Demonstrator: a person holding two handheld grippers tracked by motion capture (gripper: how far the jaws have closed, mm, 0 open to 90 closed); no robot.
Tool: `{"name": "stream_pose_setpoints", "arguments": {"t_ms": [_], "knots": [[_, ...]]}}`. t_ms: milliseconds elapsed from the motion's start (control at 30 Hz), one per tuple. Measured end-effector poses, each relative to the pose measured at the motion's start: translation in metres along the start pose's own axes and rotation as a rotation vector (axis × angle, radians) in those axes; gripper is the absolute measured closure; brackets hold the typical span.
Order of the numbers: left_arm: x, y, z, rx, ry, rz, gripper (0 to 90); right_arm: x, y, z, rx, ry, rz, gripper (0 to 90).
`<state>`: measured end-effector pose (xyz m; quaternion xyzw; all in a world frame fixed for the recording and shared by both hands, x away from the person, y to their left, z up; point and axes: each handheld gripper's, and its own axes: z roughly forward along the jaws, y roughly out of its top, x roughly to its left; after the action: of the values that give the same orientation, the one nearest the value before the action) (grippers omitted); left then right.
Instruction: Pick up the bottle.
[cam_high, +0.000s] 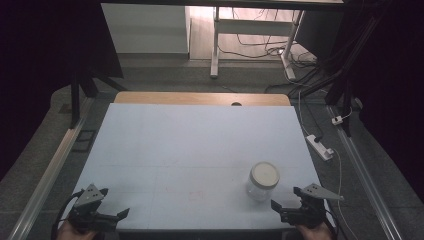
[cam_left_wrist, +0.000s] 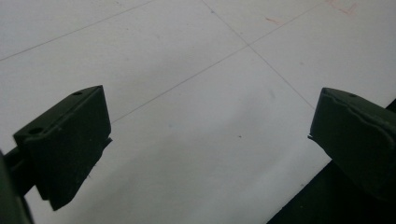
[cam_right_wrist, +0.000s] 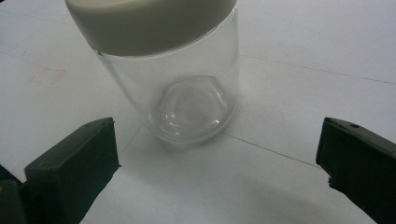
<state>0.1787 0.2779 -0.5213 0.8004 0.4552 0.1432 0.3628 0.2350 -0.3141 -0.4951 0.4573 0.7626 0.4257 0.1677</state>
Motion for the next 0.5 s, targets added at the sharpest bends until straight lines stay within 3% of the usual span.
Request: {"name": "stream_pose_setpoints", "arguments": {"t_ms": [500], "knots": [[0.0018,-0.0003,-0.0003,-0.002,-0.007,-0.017,0.0,0.0034,0.0003,0.0006,0.007,-0.002,-0.034,0.0]]}}
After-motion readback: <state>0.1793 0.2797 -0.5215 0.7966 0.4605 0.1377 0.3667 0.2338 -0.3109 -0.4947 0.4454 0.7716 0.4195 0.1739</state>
